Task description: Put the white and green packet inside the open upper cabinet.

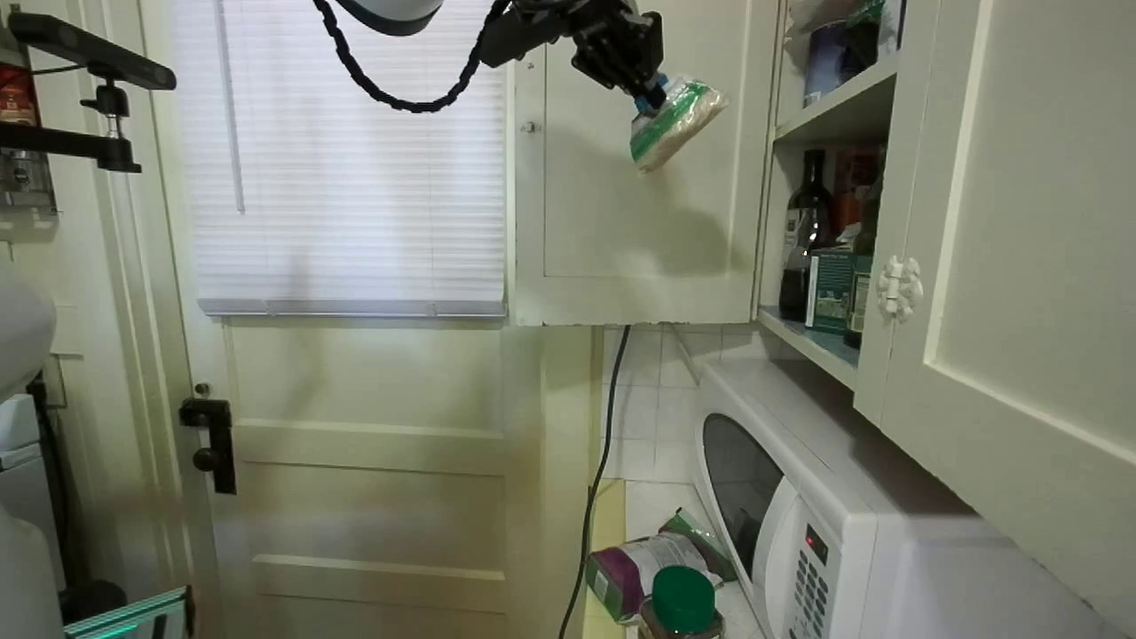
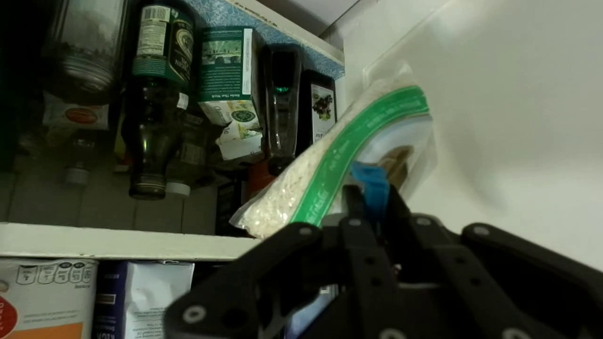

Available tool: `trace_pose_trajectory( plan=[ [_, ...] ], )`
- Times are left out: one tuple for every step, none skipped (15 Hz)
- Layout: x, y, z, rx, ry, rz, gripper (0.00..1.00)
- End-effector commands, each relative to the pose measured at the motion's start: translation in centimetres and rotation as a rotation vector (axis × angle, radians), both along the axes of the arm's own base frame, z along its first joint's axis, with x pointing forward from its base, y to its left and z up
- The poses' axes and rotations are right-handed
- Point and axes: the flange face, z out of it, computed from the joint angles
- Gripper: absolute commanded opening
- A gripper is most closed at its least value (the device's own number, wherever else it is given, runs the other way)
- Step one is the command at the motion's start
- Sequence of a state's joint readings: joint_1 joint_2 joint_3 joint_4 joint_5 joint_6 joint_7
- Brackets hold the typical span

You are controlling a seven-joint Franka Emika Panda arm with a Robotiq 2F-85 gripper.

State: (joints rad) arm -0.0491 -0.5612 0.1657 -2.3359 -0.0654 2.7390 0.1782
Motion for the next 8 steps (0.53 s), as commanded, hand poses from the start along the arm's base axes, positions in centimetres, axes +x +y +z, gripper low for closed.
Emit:
trace_pose_trajectory(
  plan=[
    [0.1,-0.1,0.0,0.000,0.003,0.001,0.14],
    [0.1,0.0,0.0,-0.001,0.004,0.001,0.03],
    [0.5,-0.4,0.6,-0.011,-0.017,0.003,0.03],
    [1.0,-0.9,1.5,-0.047,-0.036,-0.003,0.03],
    [1.7,-1.4,3.3,-0.077,-0.075,-0.004,0.03],
    [2.1,-1.6,5.1,-0.100,-0.120,-0.004,0.03],
    [2.4,-1.5,7.5,-0.123,-0.181,-0.003,0.03],
    [2.5,-1.4,9.5,-0.139,-0.232,0.002,0.03]
  ],
)
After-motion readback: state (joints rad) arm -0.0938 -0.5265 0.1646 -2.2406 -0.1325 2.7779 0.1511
